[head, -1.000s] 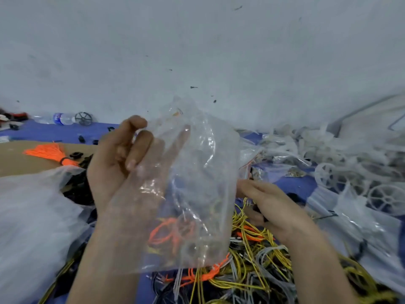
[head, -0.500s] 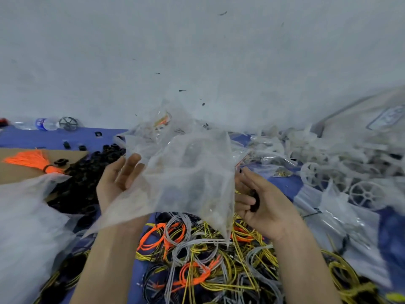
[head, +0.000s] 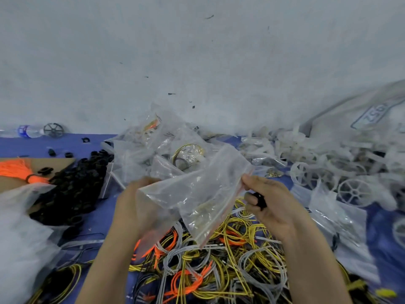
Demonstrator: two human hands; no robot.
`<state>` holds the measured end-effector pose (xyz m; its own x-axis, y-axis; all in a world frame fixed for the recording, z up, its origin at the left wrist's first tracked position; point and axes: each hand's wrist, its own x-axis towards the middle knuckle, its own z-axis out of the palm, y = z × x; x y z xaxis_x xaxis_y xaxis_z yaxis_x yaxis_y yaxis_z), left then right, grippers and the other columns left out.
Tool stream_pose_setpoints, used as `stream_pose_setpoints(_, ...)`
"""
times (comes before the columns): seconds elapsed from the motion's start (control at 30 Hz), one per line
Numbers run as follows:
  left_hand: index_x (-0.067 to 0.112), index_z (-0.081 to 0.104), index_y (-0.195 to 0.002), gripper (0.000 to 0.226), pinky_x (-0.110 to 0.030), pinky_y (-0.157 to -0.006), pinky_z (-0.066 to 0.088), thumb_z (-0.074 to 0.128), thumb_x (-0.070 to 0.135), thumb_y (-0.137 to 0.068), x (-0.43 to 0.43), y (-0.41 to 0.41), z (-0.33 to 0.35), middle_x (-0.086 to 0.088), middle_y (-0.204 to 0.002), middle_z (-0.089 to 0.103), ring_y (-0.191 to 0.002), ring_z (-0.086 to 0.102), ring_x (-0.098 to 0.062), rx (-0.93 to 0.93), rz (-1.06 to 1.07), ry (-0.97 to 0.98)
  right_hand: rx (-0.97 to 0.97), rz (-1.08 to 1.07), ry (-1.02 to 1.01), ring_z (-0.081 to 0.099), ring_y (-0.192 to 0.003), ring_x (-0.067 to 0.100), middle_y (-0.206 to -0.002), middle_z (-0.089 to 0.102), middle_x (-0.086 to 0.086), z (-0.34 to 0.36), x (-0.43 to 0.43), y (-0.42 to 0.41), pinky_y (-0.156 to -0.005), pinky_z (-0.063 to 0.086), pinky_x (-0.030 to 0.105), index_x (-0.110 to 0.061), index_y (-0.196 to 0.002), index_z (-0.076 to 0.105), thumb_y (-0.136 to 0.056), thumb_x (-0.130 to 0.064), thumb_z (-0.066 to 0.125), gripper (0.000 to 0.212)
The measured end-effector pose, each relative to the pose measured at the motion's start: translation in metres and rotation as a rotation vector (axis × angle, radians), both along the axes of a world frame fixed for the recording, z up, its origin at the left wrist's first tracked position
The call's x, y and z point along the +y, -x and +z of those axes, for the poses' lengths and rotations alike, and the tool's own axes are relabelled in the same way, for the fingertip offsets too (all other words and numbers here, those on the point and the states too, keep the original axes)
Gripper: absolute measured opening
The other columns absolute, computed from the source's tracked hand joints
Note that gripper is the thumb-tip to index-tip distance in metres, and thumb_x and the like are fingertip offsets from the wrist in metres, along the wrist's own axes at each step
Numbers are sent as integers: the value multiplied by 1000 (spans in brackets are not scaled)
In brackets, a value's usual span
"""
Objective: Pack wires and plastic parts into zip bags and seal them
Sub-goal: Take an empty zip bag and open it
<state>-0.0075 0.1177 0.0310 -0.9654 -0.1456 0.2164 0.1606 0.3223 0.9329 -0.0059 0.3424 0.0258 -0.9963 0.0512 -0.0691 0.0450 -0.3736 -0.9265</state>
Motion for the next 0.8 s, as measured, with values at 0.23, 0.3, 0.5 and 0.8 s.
stream_pose_setpoints(0.23, 42, 67, -96, 22, -14, -70, 48, 70, 25, -82, 9, -33, 43, 18, -100, 68, -87, 64, -2, 339, -367, 133, 87, -25, -338, 36, -40, 8, -52, 43, 1, 13, -29, -9, -41, 31, 17, -2, -69, 60, -89, -15, 61, 24)
stream_pose_setpoints(0.3, 50, 62, -105, 31, -8, -77, 41, 66, 37, -77, 17, -39, 40, 25, -115, 59, -103, 57, 2, 309, -519, 325, 117, -36, -372, 34, -39, 10, -50, 39, 4, 16, -36, -11, -42, 28, 19, 1, -72, 58, -90, -13, 60, 23)
stream_pose_setpoints(0.5, 30, 50, -79, 32, -10, -71, 36, 65, 54, -65, 51, -32, 15, 12, -90, 52, -87, 50, 1, 175, -378, 438, 170, -68, -290, 30, -54, 13, -57, 31, 4, 22, -33, -15, -46, 28, 19, -11, -56, 44, -85, -15, 64, 35)
stream_pose_setpoints(0.8, 15, 59, -66, 22, -37, -66, 48, 56, 24, -85, 63, -28, 4, -1, -66, 63, -59, 56, -11, 44, -436, 385, 208, -56, -451, 31, -37, 13, -44, 35, 3, 26, -19, -21, -41, 28, 18, -1, -57, 45, -89, -15, 60, 38)
